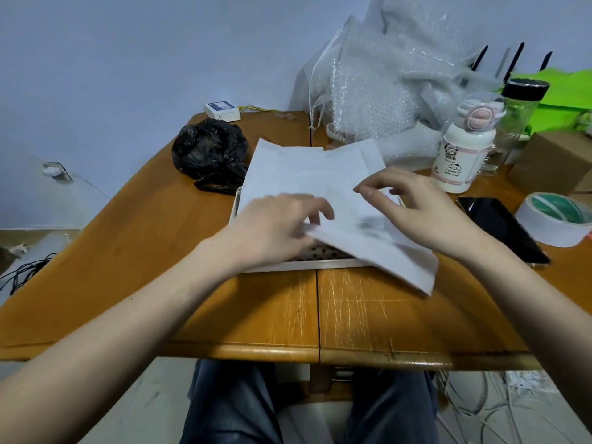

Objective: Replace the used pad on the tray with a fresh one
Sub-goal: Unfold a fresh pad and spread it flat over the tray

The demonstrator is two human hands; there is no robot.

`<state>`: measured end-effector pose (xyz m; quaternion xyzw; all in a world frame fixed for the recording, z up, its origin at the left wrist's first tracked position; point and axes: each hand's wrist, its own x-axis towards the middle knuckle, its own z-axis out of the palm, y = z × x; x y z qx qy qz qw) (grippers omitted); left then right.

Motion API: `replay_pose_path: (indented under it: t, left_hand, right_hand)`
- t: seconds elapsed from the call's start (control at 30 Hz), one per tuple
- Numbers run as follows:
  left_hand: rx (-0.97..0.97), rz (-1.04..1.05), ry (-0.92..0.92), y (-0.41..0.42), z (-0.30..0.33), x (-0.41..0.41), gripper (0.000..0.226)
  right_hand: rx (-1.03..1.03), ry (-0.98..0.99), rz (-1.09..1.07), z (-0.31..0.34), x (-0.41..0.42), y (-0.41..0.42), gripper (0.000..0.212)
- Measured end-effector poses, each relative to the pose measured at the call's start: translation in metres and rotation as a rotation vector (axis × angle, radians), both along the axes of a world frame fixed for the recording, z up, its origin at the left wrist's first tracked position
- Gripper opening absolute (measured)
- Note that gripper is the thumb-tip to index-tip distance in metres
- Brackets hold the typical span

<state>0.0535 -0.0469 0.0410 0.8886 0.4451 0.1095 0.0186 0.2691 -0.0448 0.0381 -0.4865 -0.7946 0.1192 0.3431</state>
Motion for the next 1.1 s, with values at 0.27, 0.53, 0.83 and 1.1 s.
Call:
replay_pose_path:
  t: [0.27, 0.53, 0.83, 1.1]
  left_hand:
    - [0.324, 0.091, -0.274, 0.038, 0.04, -0.019, 0.029]
    - [0.404, -0.103, -0.334, 0.045, 0.068, -0.013, 0.034]
    - [0.726, 0.134, -0.302, 0.055, 0.07, -0.028, 0.073]
    - [-0.107, 0.29, -0.828, 0.082, 0.032, -0.059, 0.116]
  right_hand:
    - [-0.344, 0.463, 0.114, 0.004, 0.039, 0.027, 0.037]
    - [-0.15, 0.182, 0.033, -0.023, 0.055, 0.043, 0.065]
    - [0.031, 0.567, -0.082, -0.012, 0.044, 0.057, 0.038]
    - [-0.043, 0.828, -0.233, -0.009, 0.037, 0.067, 0.011]
